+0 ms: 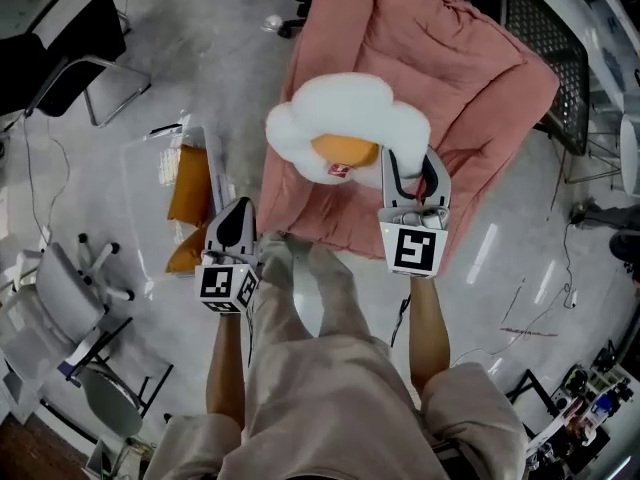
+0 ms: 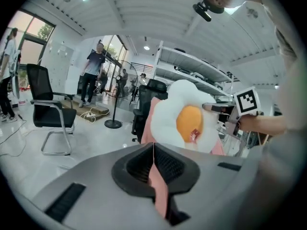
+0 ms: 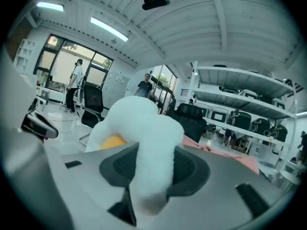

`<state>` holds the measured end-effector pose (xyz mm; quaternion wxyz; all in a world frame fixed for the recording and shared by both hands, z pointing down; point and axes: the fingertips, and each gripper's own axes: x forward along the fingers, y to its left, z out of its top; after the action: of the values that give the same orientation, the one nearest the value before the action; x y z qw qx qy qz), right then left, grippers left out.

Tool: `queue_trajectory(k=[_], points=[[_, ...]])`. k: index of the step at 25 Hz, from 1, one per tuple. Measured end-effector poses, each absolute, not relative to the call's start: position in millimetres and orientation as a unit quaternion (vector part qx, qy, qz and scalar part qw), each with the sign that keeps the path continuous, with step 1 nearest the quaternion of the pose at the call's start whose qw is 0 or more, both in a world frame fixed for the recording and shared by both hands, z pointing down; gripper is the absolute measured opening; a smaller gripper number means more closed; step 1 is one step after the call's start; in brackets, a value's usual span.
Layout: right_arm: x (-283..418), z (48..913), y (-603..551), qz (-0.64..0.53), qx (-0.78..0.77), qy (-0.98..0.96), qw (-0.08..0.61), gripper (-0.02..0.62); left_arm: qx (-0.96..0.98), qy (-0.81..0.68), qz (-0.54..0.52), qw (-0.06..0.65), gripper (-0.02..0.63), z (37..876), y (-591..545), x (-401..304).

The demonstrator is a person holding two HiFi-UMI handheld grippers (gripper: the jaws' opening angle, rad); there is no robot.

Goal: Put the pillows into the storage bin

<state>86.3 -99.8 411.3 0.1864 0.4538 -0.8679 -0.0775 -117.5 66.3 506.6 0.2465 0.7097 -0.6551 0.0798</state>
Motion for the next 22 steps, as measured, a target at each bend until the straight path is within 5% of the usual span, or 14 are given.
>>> queue_trajectory(k=[12,22], points=[[-166.3,408.1,-42.4,-0.070,0.253,-0.954,0.146,0.164,0.579,-0.779,0.049,0.235,0.012,487.3,160.2,-270.4],[-372.0,503.0,45.2,-0.054,0.104,-0.973,0.198,0.172,0.449,-0.854,0.032,0.260,0.012,515.1,277.8,-391.9]])
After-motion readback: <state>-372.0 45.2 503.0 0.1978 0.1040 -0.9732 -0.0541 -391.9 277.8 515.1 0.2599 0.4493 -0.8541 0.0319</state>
